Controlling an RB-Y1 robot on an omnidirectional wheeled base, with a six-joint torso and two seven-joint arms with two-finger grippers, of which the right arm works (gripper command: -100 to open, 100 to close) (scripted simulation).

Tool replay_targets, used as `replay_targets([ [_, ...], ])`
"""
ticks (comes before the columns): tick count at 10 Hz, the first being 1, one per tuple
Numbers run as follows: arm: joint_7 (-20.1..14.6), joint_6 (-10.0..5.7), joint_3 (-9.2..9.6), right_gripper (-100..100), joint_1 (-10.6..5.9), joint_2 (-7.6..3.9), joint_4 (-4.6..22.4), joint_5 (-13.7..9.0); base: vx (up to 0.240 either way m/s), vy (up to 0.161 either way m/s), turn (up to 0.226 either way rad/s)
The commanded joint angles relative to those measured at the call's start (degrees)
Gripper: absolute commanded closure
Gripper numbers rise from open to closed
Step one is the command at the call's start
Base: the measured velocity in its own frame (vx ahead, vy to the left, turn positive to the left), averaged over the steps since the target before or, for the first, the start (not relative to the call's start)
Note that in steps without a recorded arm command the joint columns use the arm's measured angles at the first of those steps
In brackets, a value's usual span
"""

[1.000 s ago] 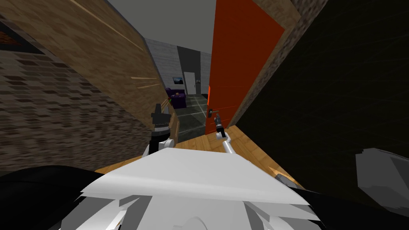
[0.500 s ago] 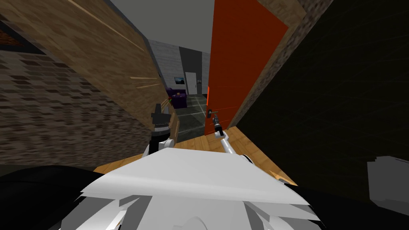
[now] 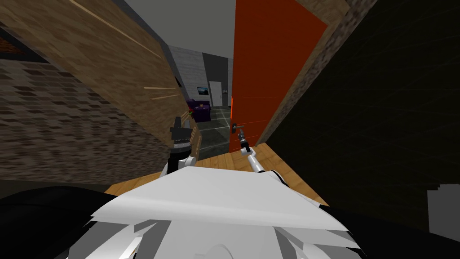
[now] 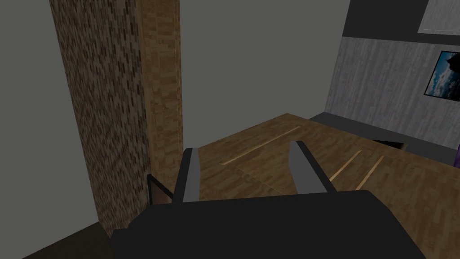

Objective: Push the door open

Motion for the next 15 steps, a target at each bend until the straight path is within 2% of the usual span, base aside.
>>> replay_targets([
  [1, 0.16, -0.36, 0.08, -100, -1.49, 0.3, 2.72, -0.05, 0.01, -0.047, 0.024],
  [7, 0.19, -0.35, 0.8, -100, -7.03, 1.18, 12.14, -0.24, 0.02, -0.105, 0.052],
  [10, 0.21, -0.34, 1.24, -100, -10.47, 1.89, 18.0, -0.36, 0.003, -0.154, 0.06],
  [12, 0.21, -0.34, 1.31, -100, -11.03, 2.03, 18.95, -0.38, 0.004, -0.077, 0.013],
  [13, 0.19, -0.07, 1.33, -100, -10.47, 1.91, 17.95, -0.34, 0.001, -0.027, 0.005],
  [14, 0.26, -0.19, 1.16, -100, -10.45, 0.97, 18.1, -0.42, 0.098, 0.012, 0.024],
  [15, 0.28, -0.22, 1.11, -100, -10.44, 0.81, 18.11, -0.44, 0.156, 0.049, 0.024],
])
